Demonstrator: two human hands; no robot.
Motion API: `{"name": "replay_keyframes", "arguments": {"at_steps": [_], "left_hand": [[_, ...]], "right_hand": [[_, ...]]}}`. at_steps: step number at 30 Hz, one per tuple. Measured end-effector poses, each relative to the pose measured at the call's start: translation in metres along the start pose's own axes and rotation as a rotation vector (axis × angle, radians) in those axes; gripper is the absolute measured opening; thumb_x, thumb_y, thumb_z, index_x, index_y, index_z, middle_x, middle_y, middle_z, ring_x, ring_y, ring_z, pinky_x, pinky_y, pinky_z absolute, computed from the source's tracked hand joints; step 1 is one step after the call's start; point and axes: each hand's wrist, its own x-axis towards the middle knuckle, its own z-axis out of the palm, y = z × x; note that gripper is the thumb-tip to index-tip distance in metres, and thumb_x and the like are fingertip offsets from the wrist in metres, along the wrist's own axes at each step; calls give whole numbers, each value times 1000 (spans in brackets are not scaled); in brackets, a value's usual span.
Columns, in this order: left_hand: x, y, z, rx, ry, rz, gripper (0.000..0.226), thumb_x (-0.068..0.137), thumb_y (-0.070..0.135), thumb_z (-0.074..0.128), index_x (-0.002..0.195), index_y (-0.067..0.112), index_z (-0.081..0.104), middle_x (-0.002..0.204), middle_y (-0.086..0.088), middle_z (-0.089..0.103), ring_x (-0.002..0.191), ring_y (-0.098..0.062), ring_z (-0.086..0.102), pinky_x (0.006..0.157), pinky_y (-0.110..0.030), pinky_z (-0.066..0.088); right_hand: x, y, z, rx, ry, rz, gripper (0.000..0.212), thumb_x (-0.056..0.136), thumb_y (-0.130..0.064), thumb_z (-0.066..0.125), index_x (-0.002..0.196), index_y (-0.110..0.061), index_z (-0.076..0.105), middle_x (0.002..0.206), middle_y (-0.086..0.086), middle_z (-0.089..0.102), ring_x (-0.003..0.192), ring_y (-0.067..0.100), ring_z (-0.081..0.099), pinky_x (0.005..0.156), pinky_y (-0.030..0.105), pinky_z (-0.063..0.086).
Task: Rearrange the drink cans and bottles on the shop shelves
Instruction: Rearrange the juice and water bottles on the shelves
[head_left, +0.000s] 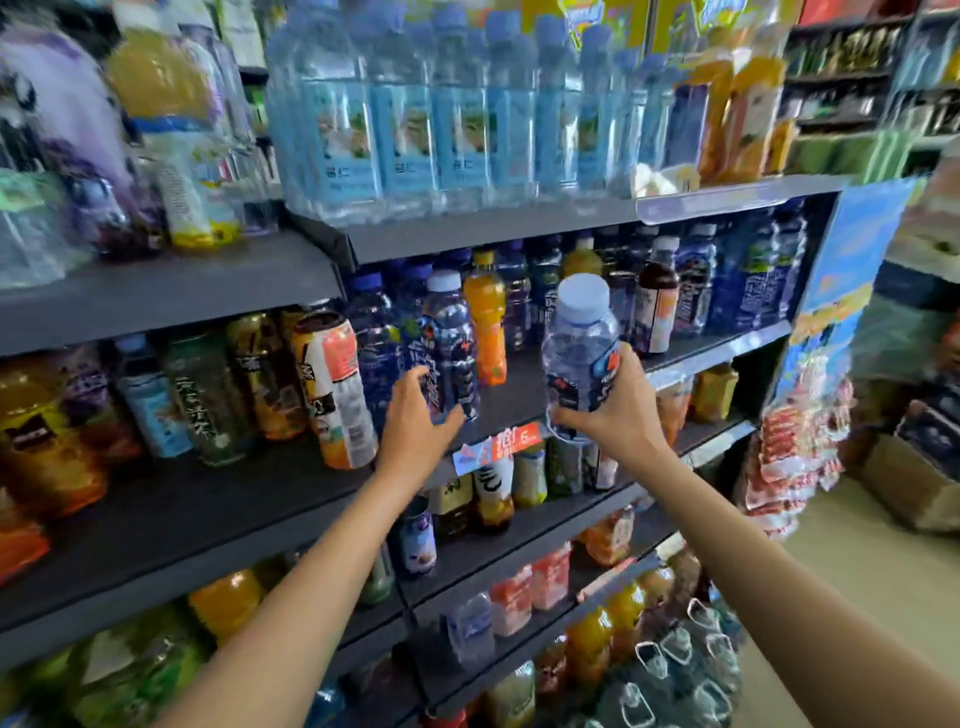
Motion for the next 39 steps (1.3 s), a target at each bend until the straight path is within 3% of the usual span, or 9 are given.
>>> {"name": "replay_keyframes", "arguments": {"at_steps": [5,11,15,20,26,31,33,36,39], "left_hand": [[42,-8,41,-81,146,-139,78,79,28,73,139,1,30,140,-15,39,129,-29,39,104,-35,34],[53,-14,51,100,147,-256,84,80,43,69,142,9,24,138,-12,47,122,-32,48,91,-40,44],[50,-5,57,138,226,-283,79,79,43,70,138,10,30,126,-6,56,112,-28,56,82,-33,46],[49,12,66,143,278,-367,82,80,41,70,142,13,24,133,-3,50,121,-23,49,80,-21,36],[48,21,78,160,351,-408,74,81,37,70,138,12,28,130,-4,52,119,-24,49,79,-21,35],[48,19,82,184,370,-406,77,81,36,70,139,11,27,131,-4,53,118,-24,51,85,-25,39],[49,20,83,184,369,-414,74,81,34,70,138,11,28,130,-4,54,118,-23,52,85,-24,40],[51,20,84,173,367,-439,73,81,34,70,137,13,28,128,-4,54,117,-22,52,88,-30,42],[51,19,85,150,373,-447,74,81,33,70,138,14,27,129,-3,54,117,-21,52,92,-33,44]], "right_hand": [[67,44,38,62,-107,38,74,66,-17,83,126,-10,42,123,9,52,115,25,50,83,26,39],[122,81,67,112,-146,200,66,74,-18,78,125,-3,39,125,16,48,117,30,47,87,35,40],[156,96,88,30,-161,226,84,76,-24,76,138,0,25,137,20,34,126,36,38,95,44,36],[185,109,100,-47,-169,282,90,83,-30,69,145,-2,11,146,20,22,133,39,27,96,48,38],[215,132,101,42,-395,186,96,83,-28,70,145,4,3,150,28,12,138,41,20,109,43,22],[181,128,85,238,-85,-108,64,83,-14,69,133,5,35,130,25,36,122,39,38,100,34,31],[174,109,98,284,-237,-207,66,80,-18,73,130,4,36,126,21,42,117,33,43,94,29,34],[184,81,128,325,-499,-64,78,74,-24,78,131,2,32,131,20,44,120,34,45,95,37,39],[179,76,145,267,-548,-4,60,78,-25,74,118,2,38,125,18,48,111,36,52,83,39,42]]}}
